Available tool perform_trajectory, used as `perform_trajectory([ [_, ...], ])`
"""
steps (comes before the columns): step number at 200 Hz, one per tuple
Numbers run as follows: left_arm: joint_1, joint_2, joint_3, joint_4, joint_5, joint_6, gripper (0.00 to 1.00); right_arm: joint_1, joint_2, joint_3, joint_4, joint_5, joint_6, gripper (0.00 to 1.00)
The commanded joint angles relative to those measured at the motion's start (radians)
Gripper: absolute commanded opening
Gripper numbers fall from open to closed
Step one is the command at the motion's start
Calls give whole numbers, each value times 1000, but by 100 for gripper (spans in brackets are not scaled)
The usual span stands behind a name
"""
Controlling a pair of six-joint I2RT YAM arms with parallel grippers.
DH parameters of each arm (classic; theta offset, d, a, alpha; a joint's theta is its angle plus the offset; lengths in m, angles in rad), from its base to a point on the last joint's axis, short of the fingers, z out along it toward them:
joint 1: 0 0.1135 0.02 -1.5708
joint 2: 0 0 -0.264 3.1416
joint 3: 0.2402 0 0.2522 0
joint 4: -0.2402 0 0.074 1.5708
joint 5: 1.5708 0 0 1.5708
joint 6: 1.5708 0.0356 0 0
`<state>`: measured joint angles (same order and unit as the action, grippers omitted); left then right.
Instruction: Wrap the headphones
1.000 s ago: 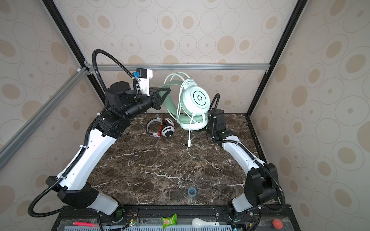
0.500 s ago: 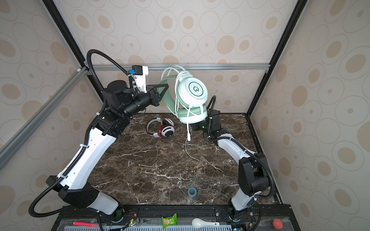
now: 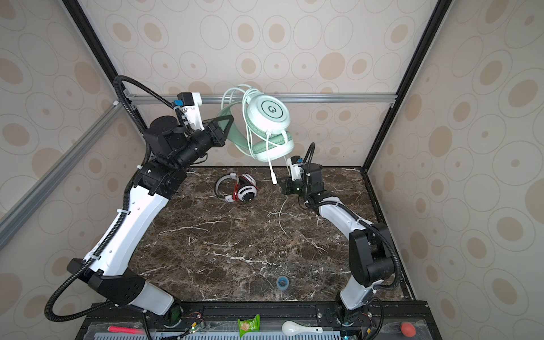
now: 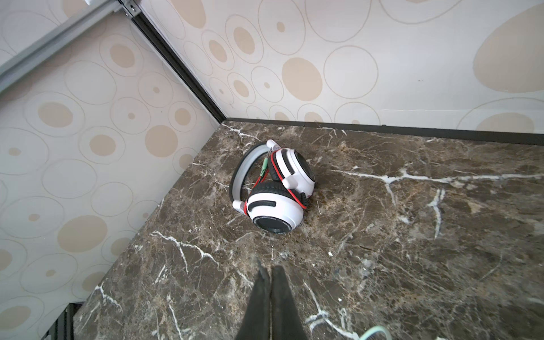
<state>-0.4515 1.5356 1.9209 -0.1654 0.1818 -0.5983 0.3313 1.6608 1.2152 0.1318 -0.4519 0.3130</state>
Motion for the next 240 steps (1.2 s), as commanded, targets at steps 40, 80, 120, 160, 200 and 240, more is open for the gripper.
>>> perform_trajectory([
  [40,28,78,171,17,-341,-161,0,105,-102,-47,-264,158,-136,0],
  [80,39,151,220,-42,-460,-147,0,192,-182,-104,-338,230,-170,0],
  [120,54,204,234,-78,-535,-116,0,263,-239,-123,-412,283,-205,0],
  [160,53,235,195,-79,-634,3,0,344,-275,-100,-506,338,-267,0],
  [200,53,248,124,-41,-699,109,0,401,-302,-107,-528,362,-271,0],
  [240,53,275,87,-62,-753,198,0,456,-318,-21,-617,407,-332,0],
])
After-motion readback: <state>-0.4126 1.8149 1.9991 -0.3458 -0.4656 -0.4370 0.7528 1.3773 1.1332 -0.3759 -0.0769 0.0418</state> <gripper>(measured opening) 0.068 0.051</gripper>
